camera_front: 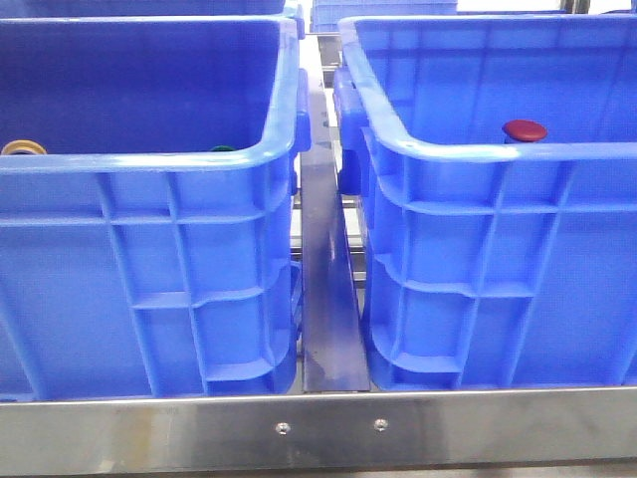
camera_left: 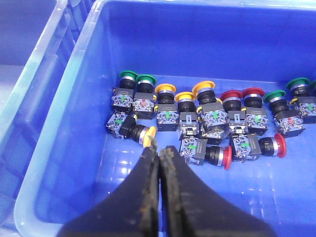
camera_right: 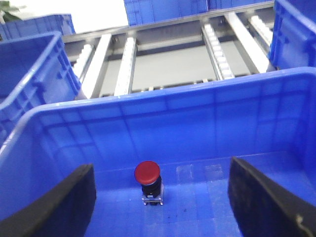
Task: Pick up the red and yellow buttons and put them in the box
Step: 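Lower the left gripper into the button bin and grasp a yellow-capped button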
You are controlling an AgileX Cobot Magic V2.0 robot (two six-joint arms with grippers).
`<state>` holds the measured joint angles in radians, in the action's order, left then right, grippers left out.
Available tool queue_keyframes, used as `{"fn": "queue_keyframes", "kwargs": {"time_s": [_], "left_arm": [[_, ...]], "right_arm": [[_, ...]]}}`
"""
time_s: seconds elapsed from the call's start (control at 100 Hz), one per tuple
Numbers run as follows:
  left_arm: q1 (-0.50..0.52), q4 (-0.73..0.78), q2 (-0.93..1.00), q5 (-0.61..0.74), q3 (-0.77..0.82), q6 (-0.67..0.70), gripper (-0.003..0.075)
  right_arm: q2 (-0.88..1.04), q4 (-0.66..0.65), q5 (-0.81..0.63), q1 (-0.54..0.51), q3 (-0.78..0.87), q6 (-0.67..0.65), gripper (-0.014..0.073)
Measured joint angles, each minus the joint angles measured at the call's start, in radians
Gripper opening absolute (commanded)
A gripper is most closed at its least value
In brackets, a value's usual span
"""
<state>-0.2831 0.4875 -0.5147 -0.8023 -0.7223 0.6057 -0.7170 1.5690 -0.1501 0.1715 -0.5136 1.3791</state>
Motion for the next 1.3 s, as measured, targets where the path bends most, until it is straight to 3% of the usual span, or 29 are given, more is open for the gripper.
{"fn": "queue_keyframes", "kwargs": {"time_s": [0.14, 0.4, 0.67, 0.77, 0.86, 1.03, 1.08, 1.15, 1.3], "left_arm": [[0.0, 0.0, 0.0, 0.0, 0.0, 0.0, -0.0019], [0.0, 0.0, 0.0, 0.0, 0.0, 0.0, -0.0019], [0.0, 0.0, 0.0, 0.0, 0.0, 0.0, -0.0017], [0.0, 0.0, 0.0, 0.0, 0.0, 0.0, 0.0022], [0.0, -0.008, 0.0, 0.0, 0.0, 0.0, 0.0141], [0.0, -0.026, 0.0, 0.0, 0.0, -0.012, 0.0526], [0.0, -0.029, 0.0, 0.0, 0.0, -0.014, 0.0607], [0.0, -0.029, 0.0, 0.0, 0.0, -0.018, 0.0651], [0.0, -0.055, -0.02, 0.0, -0.002, -0.02, 0.0648]], "right_arm": [[0.083, 0.0, -0.007, 0.0, 0.046, 0.0, 0.0406], [0.12, 0.0, -0.01, 0.0, 0.057, 0.0, -0.0101], [0.12, 0.0, -0.01, 0.0, 0.057, 0.0, -0.0097], [0.12, 0.0, -0.004, 0.0, 0.057, 0.0, -0.0097], [0.12, 0.0, 0.008, 0.0, 0.057, 0.0, -0.0097], [0.12, 0.0, 0.015, 0.0, 0.057, 0.0, -0.0097], [0.12, 0.0, 0.015, 0.0, 0.057, 0.0, -0.0097], [0.12, 0.002, 0.015, 0.0, 0.057, 0.0, -0.0097], [0.12, 0.001, 0.016, 0.0, 0.057, 0.0, -0.0097]]}}
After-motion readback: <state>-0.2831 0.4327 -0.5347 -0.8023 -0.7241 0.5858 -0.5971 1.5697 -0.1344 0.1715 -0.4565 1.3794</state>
